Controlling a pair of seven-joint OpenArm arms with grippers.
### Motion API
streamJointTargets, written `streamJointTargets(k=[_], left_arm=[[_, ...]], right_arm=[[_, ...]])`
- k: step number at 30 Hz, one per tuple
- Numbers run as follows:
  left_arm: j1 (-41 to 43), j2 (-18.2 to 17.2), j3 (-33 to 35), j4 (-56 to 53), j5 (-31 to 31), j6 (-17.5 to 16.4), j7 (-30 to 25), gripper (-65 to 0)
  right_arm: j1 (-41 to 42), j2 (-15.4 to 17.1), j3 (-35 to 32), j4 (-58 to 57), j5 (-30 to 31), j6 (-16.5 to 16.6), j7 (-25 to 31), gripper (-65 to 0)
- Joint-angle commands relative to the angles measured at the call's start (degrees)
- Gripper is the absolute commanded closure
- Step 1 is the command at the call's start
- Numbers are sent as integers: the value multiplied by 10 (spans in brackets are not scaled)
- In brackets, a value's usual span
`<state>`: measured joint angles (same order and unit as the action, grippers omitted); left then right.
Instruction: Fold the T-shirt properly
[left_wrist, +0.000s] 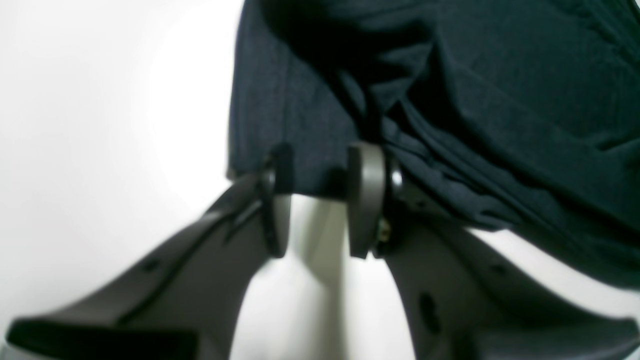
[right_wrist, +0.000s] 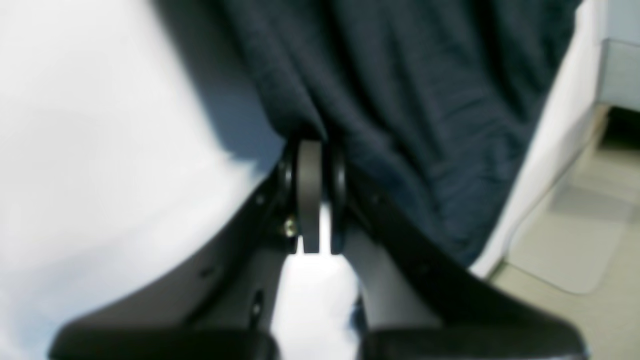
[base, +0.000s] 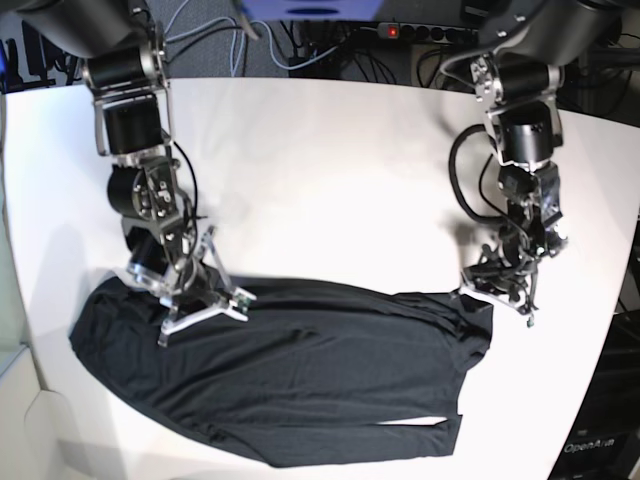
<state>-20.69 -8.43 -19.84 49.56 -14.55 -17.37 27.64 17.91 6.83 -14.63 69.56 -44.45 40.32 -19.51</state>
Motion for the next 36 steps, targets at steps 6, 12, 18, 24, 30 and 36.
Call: streamJointTargets(k=[6, 12, 18, 24, 30, 36], left_arm=[[2, -5, -1, 9, -3, -1, 1, -174], [10, -4, -1, 11, -4, -1, 1, -174], [10, -3, -1, 13, -3, -1, 2, -174], [10, -5, -1, 14, -2, -1, 2, -174], [11, -4, -1, 11, -1, -1, 2, -174], [15, -4, 0, 10, -1, -1, 2, -174]], right_arm=[[49, 2, -1, 8, 0, -3, 6, -7], [81, -10, -3, 0, 1, -3, 16, -7], [125, -18, -3, -64, 0, -3, 26, -7], [155, -26, -3, -100, -2, -3, 47, -7], [183, -27, -3, -101, -2, -3, 50, -7], [220, -25, 1, -143, -2, -3, 50, -7]])
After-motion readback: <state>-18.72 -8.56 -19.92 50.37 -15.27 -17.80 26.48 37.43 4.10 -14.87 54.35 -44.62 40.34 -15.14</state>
